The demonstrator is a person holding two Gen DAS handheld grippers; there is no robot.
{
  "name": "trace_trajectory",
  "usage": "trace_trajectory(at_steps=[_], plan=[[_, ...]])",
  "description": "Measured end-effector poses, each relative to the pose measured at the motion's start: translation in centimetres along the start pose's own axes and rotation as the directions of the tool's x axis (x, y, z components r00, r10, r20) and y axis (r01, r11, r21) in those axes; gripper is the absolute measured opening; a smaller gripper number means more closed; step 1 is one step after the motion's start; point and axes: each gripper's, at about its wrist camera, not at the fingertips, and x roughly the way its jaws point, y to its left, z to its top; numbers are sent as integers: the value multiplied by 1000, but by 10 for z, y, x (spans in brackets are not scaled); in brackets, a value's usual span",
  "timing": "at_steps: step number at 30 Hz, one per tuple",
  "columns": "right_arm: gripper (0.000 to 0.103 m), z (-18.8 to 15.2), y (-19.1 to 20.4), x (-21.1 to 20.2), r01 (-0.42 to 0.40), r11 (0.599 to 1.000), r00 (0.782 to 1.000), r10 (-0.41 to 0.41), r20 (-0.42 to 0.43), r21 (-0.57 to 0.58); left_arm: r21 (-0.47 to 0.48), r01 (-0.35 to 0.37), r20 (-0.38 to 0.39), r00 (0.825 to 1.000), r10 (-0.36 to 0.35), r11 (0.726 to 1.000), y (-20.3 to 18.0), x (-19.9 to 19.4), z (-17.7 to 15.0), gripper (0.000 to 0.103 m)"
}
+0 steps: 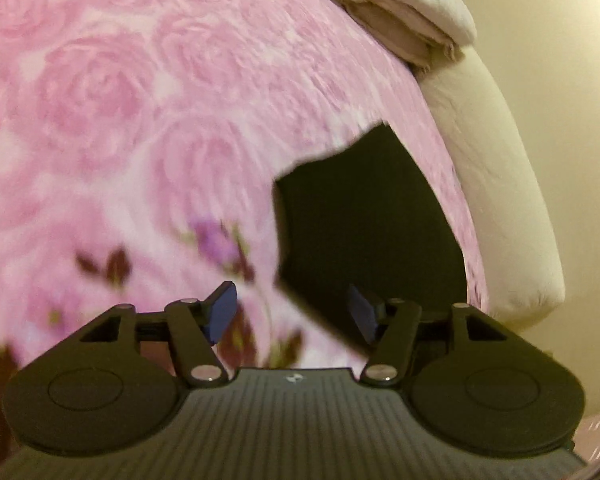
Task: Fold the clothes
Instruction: 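Grasp the folded black trousers with both grippers and lift them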
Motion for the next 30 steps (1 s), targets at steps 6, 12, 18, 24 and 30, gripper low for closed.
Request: trace_trajectory(at_steps=[6,12,18,24,30], plan=[[80,50,3,31,-70,997,998,70,-2,21,47,42,-17,999,-41,998,-3,31,35,63],[81,85,19,78,-67,998,996,66,-62,-5,2,146,-81,986,-145,989,-9,68,51,64],[81,99,24,110,-94,996,990,94,-105,1,42,178,-128,977,-171,983,-27,95,58,67],[81,100,27,134,-184,983,974,186,-128,25,77,228,-141,966,-216,971,-34,116,58,60],[43,93,19,149,-272,959,956,278,-95,77,108,267,-128,959,-253,958,-36,132,55,34]])
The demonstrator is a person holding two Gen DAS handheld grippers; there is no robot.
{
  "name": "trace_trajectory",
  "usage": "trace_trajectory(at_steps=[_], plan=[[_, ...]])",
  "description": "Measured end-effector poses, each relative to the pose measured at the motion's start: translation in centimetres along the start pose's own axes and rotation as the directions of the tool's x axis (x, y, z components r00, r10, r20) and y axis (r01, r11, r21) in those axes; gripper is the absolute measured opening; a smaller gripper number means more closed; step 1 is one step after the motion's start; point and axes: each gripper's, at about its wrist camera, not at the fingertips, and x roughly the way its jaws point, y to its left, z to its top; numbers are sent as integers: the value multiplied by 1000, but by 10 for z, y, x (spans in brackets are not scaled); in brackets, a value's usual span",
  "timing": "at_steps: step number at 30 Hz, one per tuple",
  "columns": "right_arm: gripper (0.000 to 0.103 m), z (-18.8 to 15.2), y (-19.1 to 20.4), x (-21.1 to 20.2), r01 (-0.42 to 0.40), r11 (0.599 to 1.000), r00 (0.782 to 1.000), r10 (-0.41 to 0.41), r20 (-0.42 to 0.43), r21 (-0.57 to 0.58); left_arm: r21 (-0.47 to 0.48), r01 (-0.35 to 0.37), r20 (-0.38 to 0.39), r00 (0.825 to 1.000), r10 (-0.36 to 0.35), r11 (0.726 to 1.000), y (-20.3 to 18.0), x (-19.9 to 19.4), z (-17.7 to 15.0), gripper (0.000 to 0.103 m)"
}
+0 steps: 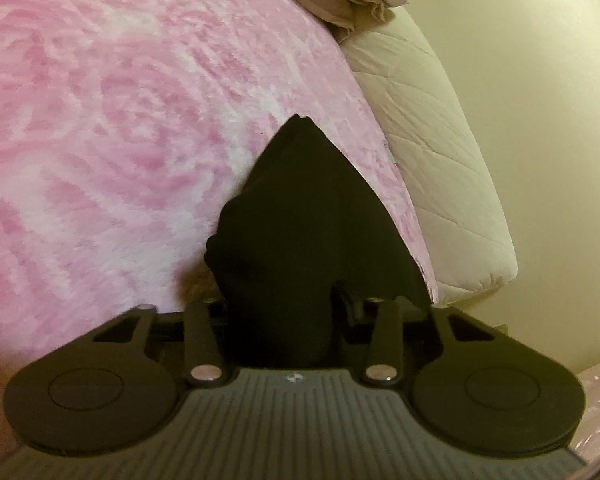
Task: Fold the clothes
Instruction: 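Grasp the folded black trousers with both grippers and lift them, then carry the held trousers with both grippers toward the stack of folded clothes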
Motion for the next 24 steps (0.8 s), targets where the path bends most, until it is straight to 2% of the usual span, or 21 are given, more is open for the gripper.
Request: trace_trajectory(at_steps=[3,6,11,15,17,20,24], plan=[[37,-1,-7,1,-38,997,999,38,13,73,28,26,5,1000,-26,999,-2,-2,4,26],[33,-5,-5,-2,-43,992,999,39,32,116,58,51,9,999,-51,997,-6,-14,11,20],[30,-15,28,1,-28,979,1000,30,-8,200,40,37,16,999,-37,999,-10,-55,28,20],[29,-24,78,16,-50,970,995,70,-77,237,-20,-2,67,998,4,1000,-12,-129,43,19],[29,-30,112,27,-75,969,988,105,-116,235,-47,-33,118,992,39,998,-16,-177,48,19],[29,-44,171,46,-114,967,970,157,-185,227,-97,-71,199,976,89,993,-22,-253,54,19],[29,-67,256,67,-161,966,935,214,-282,201,-142,-105,289,947,142,984,-32,-357,53,19]])
